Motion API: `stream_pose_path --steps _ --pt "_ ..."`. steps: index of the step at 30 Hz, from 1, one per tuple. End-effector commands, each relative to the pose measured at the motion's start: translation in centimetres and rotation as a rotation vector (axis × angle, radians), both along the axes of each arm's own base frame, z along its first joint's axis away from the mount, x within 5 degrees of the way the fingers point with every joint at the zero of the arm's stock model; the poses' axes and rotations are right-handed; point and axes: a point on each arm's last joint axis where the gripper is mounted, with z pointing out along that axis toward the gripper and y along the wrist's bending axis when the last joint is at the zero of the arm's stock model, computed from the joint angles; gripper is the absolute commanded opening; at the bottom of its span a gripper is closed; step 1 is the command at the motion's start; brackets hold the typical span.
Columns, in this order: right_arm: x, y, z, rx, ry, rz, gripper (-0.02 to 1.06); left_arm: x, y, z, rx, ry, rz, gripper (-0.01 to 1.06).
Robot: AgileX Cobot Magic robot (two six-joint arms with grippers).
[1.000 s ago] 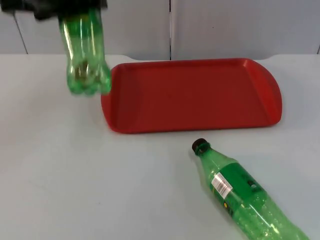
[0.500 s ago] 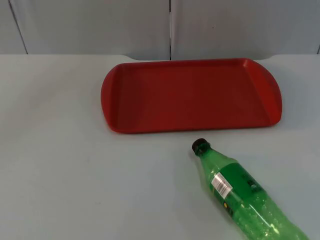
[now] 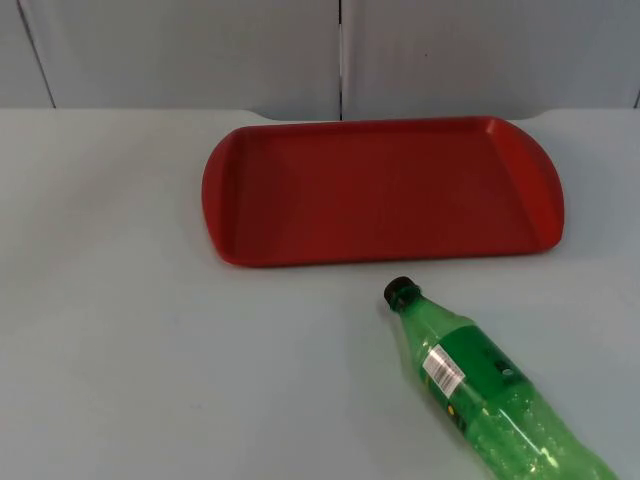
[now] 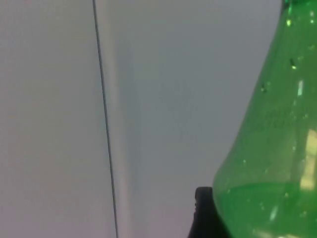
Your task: Place the bottle upright on the tray.
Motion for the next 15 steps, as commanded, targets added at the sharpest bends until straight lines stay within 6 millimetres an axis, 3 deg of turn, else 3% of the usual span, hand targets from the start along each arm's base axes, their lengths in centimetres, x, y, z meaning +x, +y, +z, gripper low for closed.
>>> stream_pose_path --steps 1,15 --pt "0.0 0.0 0.0 0.002 -0.006 -0.006 1.05 0.2 0.0 -0.1 -0.045 -0.014 -0.009 0.00" --pt "0.0 0.0 0.0 0.002 -0.006 -0.006 1.05 4.1 -1.6 -6.8 -0.015 0.033 -0.043 0.00"
